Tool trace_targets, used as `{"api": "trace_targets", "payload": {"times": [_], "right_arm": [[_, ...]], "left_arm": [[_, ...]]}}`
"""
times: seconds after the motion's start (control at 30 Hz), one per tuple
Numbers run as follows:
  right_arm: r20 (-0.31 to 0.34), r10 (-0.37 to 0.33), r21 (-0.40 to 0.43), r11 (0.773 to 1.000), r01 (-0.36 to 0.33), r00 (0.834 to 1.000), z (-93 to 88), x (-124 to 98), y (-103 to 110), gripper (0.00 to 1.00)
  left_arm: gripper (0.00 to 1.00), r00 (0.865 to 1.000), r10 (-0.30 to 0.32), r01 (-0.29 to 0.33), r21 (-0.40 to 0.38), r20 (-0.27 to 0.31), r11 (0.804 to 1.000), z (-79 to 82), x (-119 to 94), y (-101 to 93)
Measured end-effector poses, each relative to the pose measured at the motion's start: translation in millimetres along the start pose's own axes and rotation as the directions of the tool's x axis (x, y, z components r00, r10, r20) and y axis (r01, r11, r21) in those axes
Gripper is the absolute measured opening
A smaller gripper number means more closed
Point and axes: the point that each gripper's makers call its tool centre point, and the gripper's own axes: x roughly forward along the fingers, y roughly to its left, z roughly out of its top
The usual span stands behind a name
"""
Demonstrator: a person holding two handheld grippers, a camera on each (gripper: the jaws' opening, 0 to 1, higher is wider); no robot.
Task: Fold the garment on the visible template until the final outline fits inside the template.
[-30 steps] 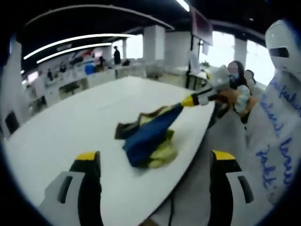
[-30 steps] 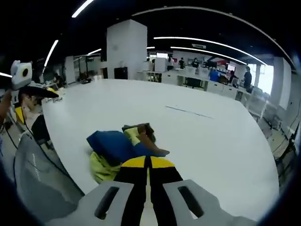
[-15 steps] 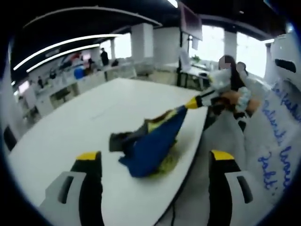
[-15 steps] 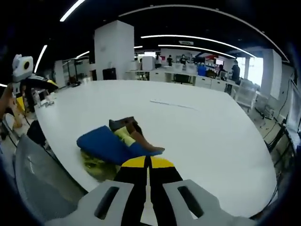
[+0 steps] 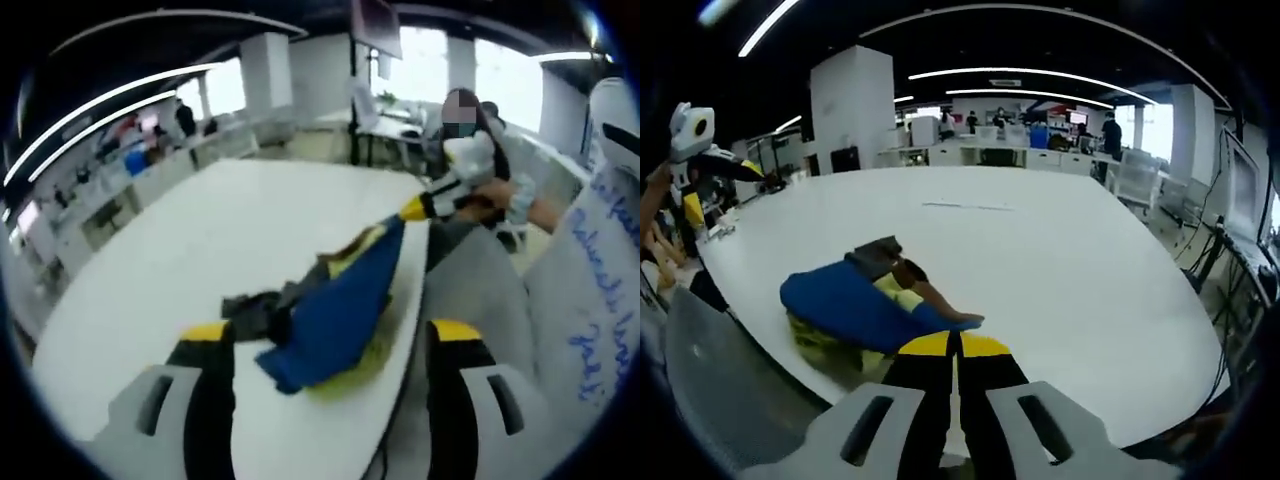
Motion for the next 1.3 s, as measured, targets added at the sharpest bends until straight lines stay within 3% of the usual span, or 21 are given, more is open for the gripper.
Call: {"api": "trace_targets", "payload": {"times": [0.1, 0.2, 0.43, 0.5, 0.6, 0.7, 0.9, 1.1, 1.23, 1.3], "right_arm": [[-0.006, 0.005, 0.036, 0.999, -0.005, 1.000, -10.6, -1.6, -1.4, 0.01], [-0.009, 0.005, 0.057, 0.998, -0.004, 1.000, -17.0, -5.6, -2.2, 0.01], [-0.017, -0.004, 0.090, 0.996, 0.006, 1.000, -31.3, -12.0, -12.9, 0.01], [-0.013, -0.006, 0.101, 0.995, 0.007, 1.000, -32.4, -12.8, -14.7, 0.01], [-0.017, 0.001, 0.100, 0.995, 0.001, 1.000, -34.6, -12.2, -13.2, 0.01], [-0.015, 0.009, 0.105, 0.994, -0.008, 1.000, -36.5, -12.3, -11.6, 0.01], [0.003, 0.031, 0.152, 0.988, -0.031, 1.000, -40.2, -13.2, -12.3, 0.01], [0.023, 0.042, 0.176, 0.983, -0.046, 0.999, -40.1, -15.6, -14.4, 0.01], [0.029, 0.051, 0.177, 0.983, -0.055, 0.998, -41.2, -17.2, -14.1, 0.01], [0.027, 0.056, 0.171, 0.983, -0.060, 0.998, -42.6, -18.4, -14.4, 0.01]], "left_arm": [[0.71, 0.996, -0.080, 0.081, 0.016, -0.037, 0.997, 2.2, 15.4, -5.8], [0.65, 0.992, -0.099, 0.103, 0.045, -0.076, 0.994, 4.6, 34.1, -2.1], [0.59, 0.984, -0.154, 0.160, 0.057, -0.094, 0.985, 19.7, 72.2, 1.6], [0.56, 0.966, -0.224, 0.231, 0.042, -0.130, 0.972, 19.0, 81.9, -11.0], [0.48, 0.965, -0.225, 0.234, 0.057, -0.137, 0.971, 24.5, 101.2, -7.3], [0.40, 0.954, -0.229, 0.246, 0.074, -0.192, 0.966, 23.5, 119.6, -4.6], [0.35, 0.940, -0.208, 0.237, 0.079, -0.270, 0.968, 16.3, 157.0, 8.5], [0.31, 0.899, -0.254, 0.299, 0.077, -0.358, 0.951, 5.1, 181.5, -0.6], [0.32, 0.878, -0.258, 0.315, 0.079, -0.403, 0.946, -0.7, 196.5, -3.6], [0.34, 0.874, -0.256, 0.317, 0.085, -0.413, 0.945, -0.5, 198.6, -4.2]]}}
